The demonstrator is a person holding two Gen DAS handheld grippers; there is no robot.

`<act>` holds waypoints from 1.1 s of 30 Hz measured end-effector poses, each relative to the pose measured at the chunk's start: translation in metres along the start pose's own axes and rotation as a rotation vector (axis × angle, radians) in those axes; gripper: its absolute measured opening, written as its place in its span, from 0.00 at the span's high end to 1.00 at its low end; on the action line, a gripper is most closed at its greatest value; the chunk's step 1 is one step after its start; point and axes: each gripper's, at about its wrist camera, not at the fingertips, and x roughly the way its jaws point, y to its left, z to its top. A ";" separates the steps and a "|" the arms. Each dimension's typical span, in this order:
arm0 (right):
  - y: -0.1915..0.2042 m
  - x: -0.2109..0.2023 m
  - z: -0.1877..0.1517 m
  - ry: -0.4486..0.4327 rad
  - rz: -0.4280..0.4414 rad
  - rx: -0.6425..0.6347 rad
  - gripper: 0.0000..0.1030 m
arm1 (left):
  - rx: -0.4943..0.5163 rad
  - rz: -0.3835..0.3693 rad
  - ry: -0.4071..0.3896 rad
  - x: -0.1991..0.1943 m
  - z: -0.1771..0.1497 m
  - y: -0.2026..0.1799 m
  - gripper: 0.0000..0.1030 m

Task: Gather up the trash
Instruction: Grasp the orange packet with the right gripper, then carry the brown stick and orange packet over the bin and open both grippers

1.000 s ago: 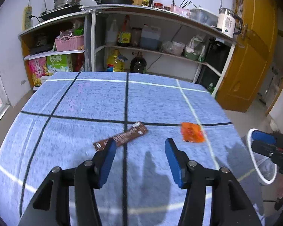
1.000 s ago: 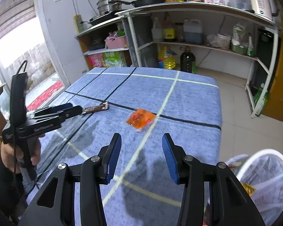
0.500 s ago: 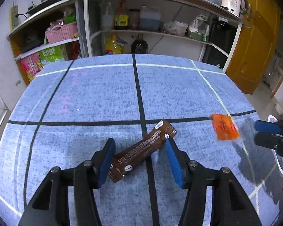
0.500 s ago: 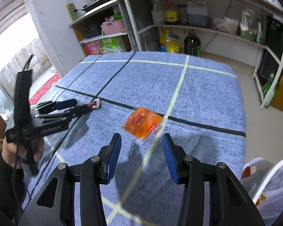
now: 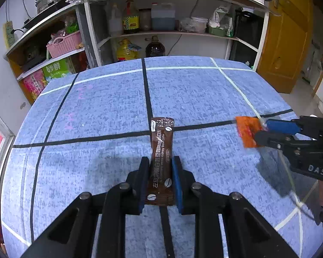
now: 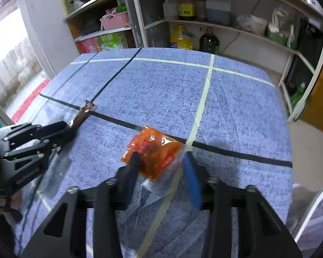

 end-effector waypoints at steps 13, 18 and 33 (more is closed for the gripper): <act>0.001 -0.010 -0.008 -0.029 0.003 -0.010 1.00 | -0.010 -0.024 -0.016 -0.010 -0.008 -0.002 0.85; 0.000 -0.024 -0.006 -0.059 0.013 -0.011 1.00 | -0.005 -0.025 -0.021 -0.013 -0.010 -0.002 0.85; -0.013 -0.071 -0.012 -0.135 0.020 0.012 1.00 | -0.025 -0.130 -0.104 -0.050 -0.003 -0.020 0.86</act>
